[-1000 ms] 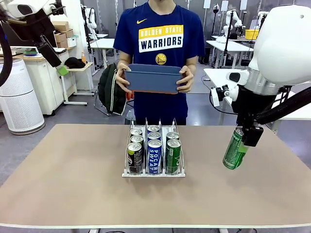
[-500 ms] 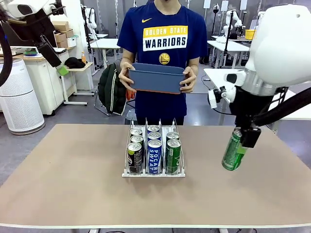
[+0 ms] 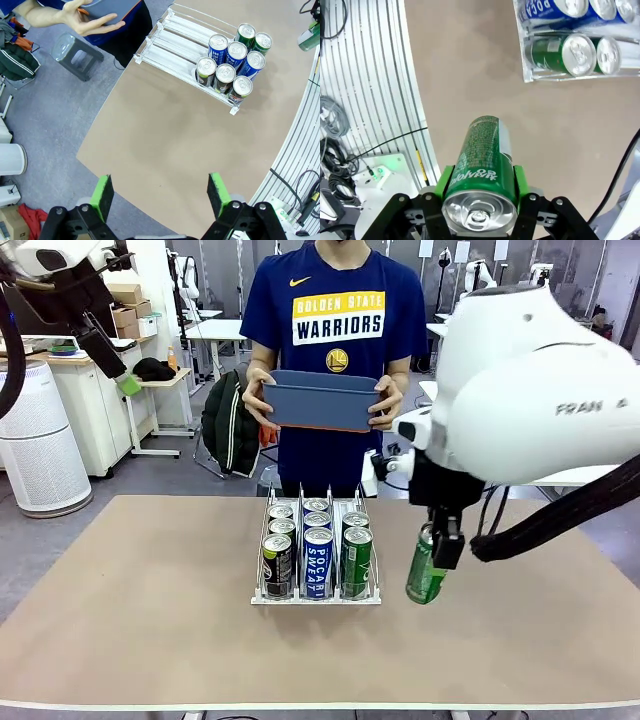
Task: Fill the beverage cans into the dispenser.
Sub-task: Place the picked Sprite in the line of the Automatic Can Dispenser with the same cans.
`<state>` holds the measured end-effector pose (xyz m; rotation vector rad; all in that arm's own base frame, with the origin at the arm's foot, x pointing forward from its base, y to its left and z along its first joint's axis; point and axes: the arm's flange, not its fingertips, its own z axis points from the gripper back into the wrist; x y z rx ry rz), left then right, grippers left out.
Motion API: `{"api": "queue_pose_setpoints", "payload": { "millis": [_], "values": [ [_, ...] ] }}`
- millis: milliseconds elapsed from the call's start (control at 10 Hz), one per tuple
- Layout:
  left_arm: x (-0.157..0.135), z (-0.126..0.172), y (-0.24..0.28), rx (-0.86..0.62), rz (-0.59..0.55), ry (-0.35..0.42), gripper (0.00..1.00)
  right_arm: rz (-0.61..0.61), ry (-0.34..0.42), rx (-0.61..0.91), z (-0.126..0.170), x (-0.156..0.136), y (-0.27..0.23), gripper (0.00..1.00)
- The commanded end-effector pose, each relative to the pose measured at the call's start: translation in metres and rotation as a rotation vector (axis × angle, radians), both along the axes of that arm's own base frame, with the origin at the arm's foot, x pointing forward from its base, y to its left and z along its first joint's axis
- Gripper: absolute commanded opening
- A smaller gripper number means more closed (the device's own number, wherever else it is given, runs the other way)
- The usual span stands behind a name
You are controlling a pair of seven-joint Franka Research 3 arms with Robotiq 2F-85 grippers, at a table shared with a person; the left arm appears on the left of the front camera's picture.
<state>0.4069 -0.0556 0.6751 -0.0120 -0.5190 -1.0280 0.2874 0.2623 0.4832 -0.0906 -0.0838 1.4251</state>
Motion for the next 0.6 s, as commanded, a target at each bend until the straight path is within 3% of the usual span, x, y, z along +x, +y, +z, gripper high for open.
{"api": "queue_pose_setpoints", "payload": {
  "millis": [0, 200, 500],
  "values": [
    [-0.001, 0.000, 0.003, 0.006, -0.004, 0.008, 1.00, 0.011, -0.063, -0.036, -0.009, 0.014, 0.021, 0.58],
    [-0.001, 0.000, 0.003, 0.006, -0.004, 0.008, 1.00, 0.025, -0.135, -0.038, -0.019, 0.024, 0.043, 0.58],
    [-0.001, 0.000, 0.003, 0.006, -0.004, 0.008, 1.00, 0.055, -0.152, -0.023, -0.025, 0.038, 0.072, 0.58]
  ]
}}
